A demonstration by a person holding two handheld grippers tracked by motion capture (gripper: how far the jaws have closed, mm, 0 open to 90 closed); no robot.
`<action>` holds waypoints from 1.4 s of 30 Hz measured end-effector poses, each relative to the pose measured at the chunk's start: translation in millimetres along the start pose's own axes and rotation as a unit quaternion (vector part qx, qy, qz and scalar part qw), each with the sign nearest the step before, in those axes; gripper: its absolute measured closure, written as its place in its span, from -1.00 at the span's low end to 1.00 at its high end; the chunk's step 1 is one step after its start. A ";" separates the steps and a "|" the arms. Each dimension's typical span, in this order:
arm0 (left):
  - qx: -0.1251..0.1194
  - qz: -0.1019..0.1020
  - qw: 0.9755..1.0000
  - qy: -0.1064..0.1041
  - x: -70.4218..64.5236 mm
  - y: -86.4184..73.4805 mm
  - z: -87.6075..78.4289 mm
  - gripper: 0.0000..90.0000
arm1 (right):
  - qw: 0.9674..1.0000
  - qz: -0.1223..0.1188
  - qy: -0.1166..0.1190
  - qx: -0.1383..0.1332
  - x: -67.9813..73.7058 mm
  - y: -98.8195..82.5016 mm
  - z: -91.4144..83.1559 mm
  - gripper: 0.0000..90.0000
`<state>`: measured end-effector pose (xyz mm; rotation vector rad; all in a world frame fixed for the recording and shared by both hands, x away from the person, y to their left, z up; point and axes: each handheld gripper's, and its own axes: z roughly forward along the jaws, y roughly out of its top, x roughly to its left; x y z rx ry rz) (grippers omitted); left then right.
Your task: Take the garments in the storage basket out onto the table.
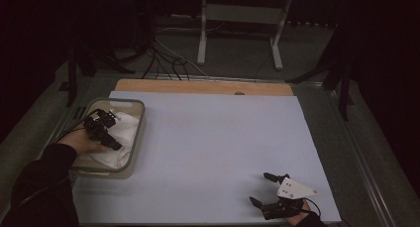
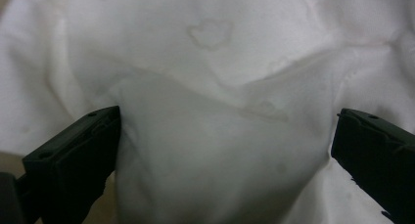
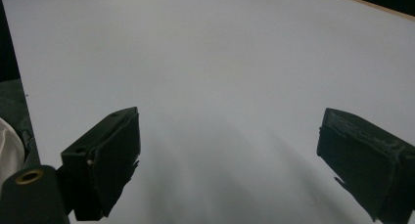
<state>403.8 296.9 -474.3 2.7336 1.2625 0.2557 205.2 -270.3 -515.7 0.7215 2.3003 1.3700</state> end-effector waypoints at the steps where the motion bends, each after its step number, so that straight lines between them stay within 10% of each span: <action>1: 0.002 0.001 1.000 0.001 -1.0 0.6 1.8 -1.00 | 1.000 0.000 0.001 0.000 -0.1 0.0 -0.1 -0.80; 19: 0.025 -0.002 1.000 0.002 -2.7 2.4 14.8 -0.92 | 1.000 0.001 0.005 -0.004 1.1 1.0 -0.4 -0.80; 24: 0.040 0.008 0.999 0.027 -2.1 4.6 6.3 -0.04 | 1.000 0.006 0.004 -0.004 1.3 0.8 -0.2 -0.80; 29: 0.046 0.039 0.996 0.072 -9.7 6.6 6.0 0.43 | 1.000 0.004 0.004 -0.005 1.2 1.0 0.0 -0.80; 36: 0.051 0.060 0.993 0.090 -14.5 8.5 1.7 0.58 | 1.000 0.002 0.000 -0.004 0.9 1.5 -0.3 -0.80; 42: 0.006 0.062 0.996 0.060 -11.0 -1.4 -12.6 0.59 | 1.000 0.005 -0.003 -0.005 0.1 1.0 -1.5 -0.80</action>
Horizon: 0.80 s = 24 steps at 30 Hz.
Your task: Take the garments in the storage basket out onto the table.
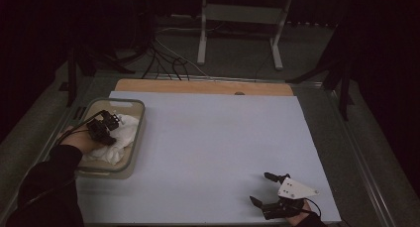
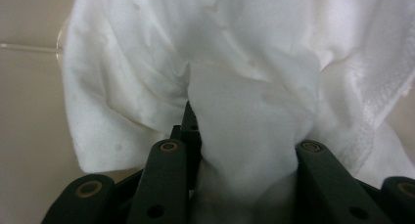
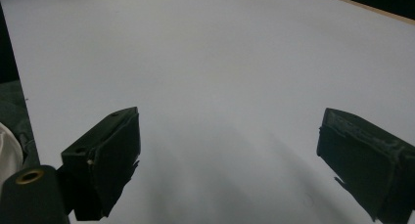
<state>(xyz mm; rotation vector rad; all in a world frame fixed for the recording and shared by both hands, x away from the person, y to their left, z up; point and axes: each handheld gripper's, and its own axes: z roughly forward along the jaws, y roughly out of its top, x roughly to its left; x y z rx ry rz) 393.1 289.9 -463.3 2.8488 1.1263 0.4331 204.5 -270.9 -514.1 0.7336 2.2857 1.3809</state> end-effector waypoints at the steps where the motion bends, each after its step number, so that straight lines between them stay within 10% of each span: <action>1: -0.006 0.000 1.000 -0.003 0.4 -2.5 -2.3 0.59 | 1.000 0.001 0.001 0.003 0.2 0.1 -0.4 -0.80; 24: -0.144 0.011 0.989 -0.040 17.7 -43.8 -76.6 0.59 | 1.000 0.000 -0.004 0.001 -0.2 0.1 -0.5 -0.80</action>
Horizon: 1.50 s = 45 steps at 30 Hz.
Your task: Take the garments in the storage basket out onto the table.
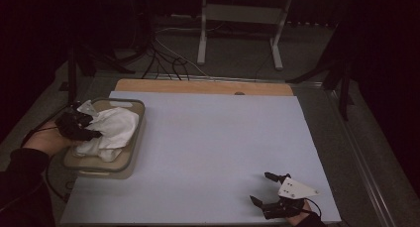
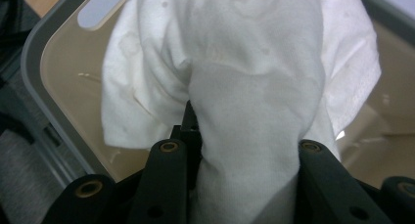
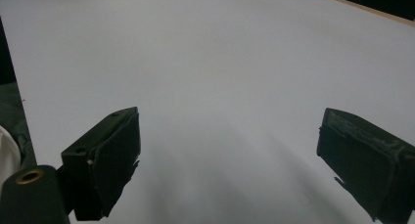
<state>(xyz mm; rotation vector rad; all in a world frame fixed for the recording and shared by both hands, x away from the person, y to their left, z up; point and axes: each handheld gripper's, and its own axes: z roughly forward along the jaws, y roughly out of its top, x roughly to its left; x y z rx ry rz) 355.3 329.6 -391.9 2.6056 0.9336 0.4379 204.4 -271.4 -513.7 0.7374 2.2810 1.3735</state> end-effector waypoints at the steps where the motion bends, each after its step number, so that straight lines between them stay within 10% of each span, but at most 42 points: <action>1: -0.004 -0.002 1.000 -0.003 0.2 -0.6 -2.2 0.59 | 1.000 0.000 0.000 -0.001 0.2 0.2 0.2 -0.80; 45: -0.039 0.045 0.997 -0.043 -4.9 42.7 -81.8 0.59 | 1.000 0.001 -0.001 -0.003 0.4 0.7 0.2 -0.80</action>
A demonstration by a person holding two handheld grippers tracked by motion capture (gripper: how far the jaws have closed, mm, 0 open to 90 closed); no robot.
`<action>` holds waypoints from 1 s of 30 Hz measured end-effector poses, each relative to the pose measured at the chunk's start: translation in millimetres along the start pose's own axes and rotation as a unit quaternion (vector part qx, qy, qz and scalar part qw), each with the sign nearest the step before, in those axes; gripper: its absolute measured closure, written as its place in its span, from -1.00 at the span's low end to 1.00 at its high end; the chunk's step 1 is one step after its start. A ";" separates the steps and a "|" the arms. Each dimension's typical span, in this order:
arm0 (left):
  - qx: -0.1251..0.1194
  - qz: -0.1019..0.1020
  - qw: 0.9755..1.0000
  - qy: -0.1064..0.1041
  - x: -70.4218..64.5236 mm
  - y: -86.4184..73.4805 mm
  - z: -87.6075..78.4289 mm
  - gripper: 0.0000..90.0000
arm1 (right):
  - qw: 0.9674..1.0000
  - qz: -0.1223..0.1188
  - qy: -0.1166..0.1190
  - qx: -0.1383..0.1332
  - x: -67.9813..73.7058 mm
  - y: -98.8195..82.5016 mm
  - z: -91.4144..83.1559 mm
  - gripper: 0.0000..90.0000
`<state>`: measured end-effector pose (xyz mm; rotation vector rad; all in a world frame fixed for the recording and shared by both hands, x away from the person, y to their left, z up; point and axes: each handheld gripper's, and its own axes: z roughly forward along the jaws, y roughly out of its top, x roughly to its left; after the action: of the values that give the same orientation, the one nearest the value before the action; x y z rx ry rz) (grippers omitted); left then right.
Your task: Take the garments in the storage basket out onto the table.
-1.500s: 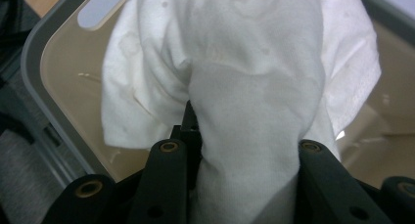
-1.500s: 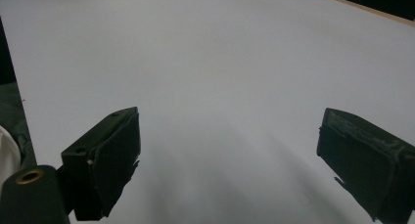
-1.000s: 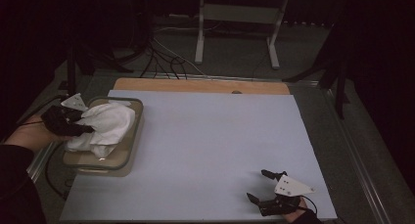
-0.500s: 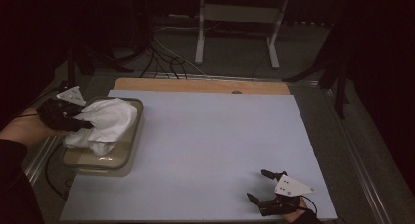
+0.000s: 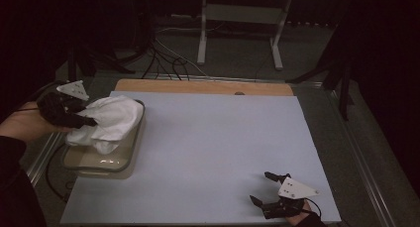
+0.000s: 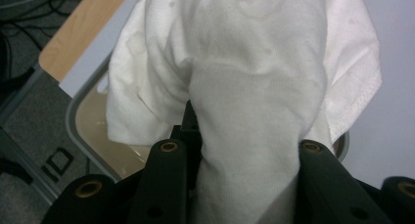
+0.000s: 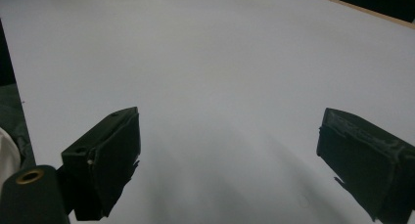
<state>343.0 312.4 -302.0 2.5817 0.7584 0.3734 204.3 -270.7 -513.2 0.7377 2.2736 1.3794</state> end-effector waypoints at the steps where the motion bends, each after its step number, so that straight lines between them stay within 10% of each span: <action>1: -0.001 0.003 1.000 0.001 0.2 1.6 -1.5 0.59 | 1.000 -0.001 0.000 0.000 0.1 0.0 0.2 -0.80; 30: -0.025 0.067 0.996 -0.052 -29.4 75.8 8.5 0.58 | 1.000 0.001 0.002 -0.002 -0.2 0.1 -1.0 -0.80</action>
<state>356.3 235.3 -278.1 2.5896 0.5345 0.2920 203.9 -271.4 -512.6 0.7368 2.2738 1.3863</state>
